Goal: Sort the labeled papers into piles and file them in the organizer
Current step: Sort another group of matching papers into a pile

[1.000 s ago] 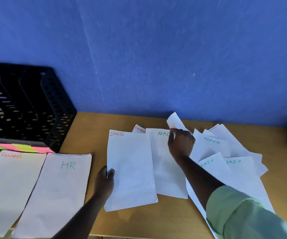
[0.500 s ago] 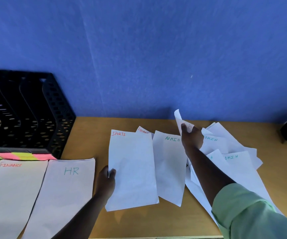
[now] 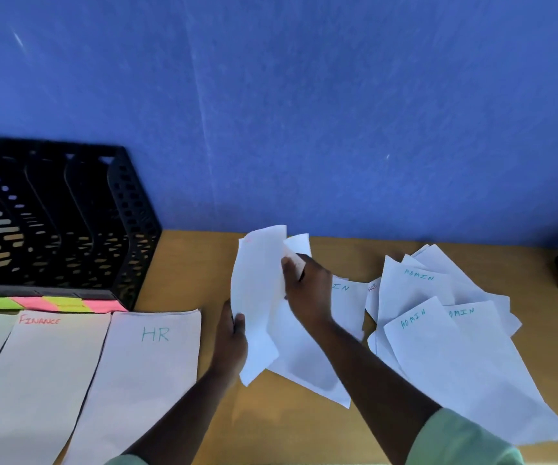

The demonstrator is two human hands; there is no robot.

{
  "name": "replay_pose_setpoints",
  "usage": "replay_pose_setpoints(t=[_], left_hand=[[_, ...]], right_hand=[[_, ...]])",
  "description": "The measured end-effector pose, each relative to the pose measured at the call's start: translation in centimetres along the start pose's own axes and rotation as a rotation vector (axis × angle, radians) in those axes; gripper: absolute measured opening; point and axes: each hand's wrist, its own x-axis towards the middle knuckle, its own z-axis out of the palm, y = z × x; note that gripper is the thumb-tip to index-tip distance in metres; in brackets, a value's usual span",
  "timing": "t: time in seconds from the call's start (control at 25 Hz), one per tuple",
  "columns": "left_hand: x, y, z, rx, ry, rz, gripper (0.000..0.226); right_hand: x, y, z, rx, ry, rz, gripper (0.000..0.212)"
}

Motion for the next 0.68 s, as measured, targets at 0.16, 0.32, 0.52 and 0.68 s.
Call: replay_pose_setpoints(t=[0.16, 0.32, 0.52, 0.68], left_hand=[[-1.0, 0.9, 0.3, -0.173, -0.109, -0.112, 0.030], [-2.3, 1.1, 0.8, -0.291, -0.186, -0.050, 0.032], [-2.4, 0.3, 1.8, -0.098, -0.078, 0.022, 0.027], [-1.8, -0.1, 1.5, -0.123, 0.024, 0.017, 0.027]], right_hand=[[-0.6, -1.0, 2.5, 0.134, -0.042, 0.102, 0.028], [-0.7, -0.4, 3.5, 0.171, -0.009, 0.262, 0.024], [-1.0, 0.4, 3.2, 0.394, -0.066, 0.405, 0.030], [-0.9, 4.7, 0.1, -0.031, 0.109, 0.251, 0.040]])
